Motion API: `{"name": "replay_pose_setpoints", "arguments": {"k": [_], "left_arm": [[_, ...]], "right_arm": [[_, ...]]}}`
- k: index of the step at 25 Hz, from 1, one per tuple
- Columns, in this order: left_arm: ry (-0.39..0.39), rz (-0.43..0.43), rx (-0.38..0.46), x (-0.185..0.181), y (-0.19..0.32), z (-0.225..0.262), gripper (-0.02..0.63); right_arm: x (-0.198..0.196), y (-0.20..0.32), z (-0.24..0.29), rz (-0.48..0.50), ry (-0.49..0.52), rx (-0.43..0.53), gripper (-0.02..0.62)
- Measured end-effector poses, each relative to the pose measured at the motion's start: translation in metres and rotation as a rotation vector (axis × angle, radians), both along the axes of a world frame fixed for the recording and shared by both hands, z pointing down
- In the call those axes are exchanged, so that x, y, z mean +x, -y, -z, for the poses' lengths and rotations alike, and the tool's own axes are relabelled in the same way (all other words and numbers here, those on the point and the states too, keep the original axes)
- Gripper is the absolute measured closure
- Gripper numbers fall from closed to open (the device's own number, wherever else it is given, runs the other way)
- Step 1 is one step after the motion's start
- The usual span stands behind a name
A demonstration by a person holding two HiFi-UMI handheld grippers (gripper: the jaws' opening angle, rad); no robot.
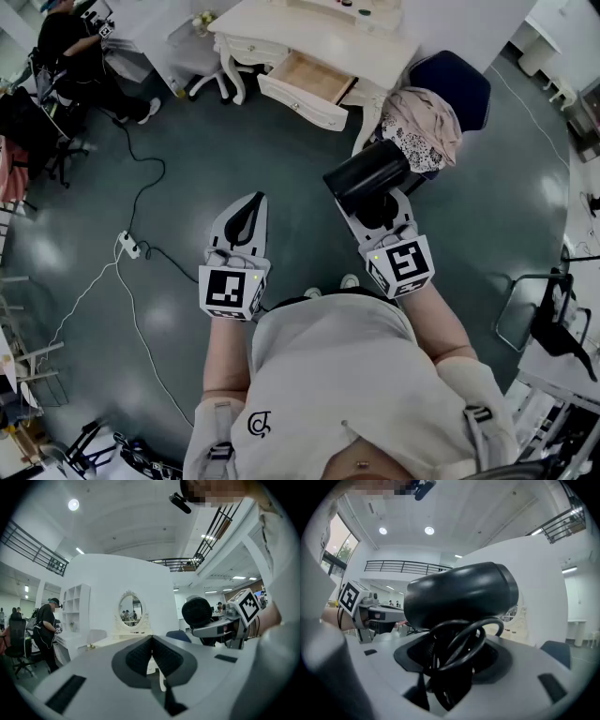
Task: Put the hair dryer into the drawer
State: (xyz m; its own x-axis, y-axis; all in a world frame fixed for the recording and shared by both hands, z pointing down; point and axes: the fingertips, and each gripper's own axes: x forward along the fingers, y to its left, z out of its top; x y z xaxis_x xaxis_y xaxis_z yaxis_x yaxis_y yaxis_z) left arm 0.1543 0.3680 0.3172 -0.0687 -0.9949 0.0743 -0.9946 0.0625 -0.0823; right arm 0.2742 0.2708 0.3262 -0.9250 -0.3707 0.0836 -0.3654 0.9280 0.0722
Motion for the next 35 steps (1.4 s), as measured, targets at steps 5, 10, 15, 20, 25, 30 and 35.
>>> {"name": "replay_pose_setpoints", "arguments": {"k": [5, 10, 15, 20, 25, 30, 35], "left_arm": [[0.001, -0.006, 0.002, -0.003, -0.002, 0.001, 0.592], [-0.003, -0.011, 0.011, -0.012, -0.005, 0.001, 0.592], [-0.004, -0.015, 0.012, -0.021, -0.012, -0.001, 0.592], [-0.023, -0.008, 0.001, -0.032, -0.014, -0.009, 0.592], [-0.034, 0.016, -0.016, -0.046, 0.006, -0.022, 0.592], [-0.018, 0.057, -0.034, -0.07, 0.041, -0.032, 0.592], [-0.013, 0.09, -0.04, -0.112, 0.096, -0.031, 0.592]], "right_arm": [[-0.002, 0.0, -0.002, -0.03, 0.013, -0.015, 0.35], [-0.008, -0.002, -0.003, -0.037, 0.01, -0.019, 0.35], [-0.018, -0.008, -0.008, -0.05, -0.003, -0.025, 0.348], [-0.032, -0.011, -0.023, -0.031, -0.037, -0.052, 0.348], [-0.047, 0.014, -0.038, -0.009, -0.052, -0.086, 0.347], [-0.079, 0.055, -0.053, 0.038, -0.057, -0.104, 0.347], [-0.124, 0.114, -0.058, 0.066, -0.07, -0.112, 0.347]]}}
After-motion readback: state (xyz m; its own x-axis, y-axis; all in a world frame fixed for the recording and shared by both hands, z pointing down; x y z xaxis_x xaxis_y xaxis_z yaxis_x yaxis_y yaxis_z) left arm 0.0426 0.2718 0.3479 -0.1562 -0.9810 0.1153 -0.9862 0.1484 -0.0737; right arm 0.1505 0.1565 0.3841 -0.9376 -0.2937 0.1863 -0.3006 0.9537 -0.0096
